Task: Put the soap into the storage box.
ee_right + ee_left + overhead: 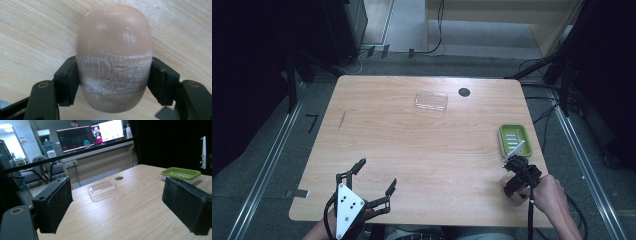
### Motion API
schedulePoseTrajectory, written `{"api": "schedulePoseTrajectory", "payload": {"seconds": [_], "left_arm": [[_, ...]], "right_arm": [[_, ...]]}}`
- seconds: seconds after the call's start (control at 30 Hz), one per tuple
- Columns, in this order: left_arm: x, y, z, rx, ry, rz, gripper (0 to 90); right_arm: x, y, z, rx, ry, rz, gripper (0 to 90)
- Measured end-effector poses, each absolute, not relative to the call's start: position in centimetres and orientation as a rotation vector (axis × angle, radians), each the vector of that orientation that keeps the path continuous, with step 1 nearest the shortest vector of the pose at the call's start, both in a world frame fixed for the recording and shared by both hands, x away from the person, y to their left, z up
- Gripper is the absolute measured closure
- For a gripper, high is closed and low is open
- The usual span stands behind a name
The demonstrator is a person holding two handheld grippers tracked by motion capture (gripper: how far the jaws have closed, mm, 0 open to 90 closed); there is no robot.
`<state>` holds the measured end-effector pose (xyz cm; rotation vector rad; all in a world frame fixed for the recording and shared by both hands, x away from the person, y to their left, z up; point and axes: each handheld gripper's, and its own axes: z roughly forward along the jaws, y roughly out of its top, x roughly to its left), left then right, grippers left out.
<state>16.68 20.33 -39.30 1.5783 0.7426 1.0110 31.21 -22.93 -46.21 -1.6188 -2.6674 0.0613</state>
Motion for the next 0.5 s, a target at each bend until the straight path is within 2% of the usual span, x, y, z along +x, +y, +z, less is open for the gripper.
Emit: {"api": "schedulePoseTrajectory", "payload": {"seconds": [0.5], "left_arm": [[16.7, 20.3, -39.3, 1.580, 0.744, 1.008, 9.9]], "right_arm": [[31.9, -23.4, -45.0, -1.650, -2.659, 0.072, 33.4]]}}
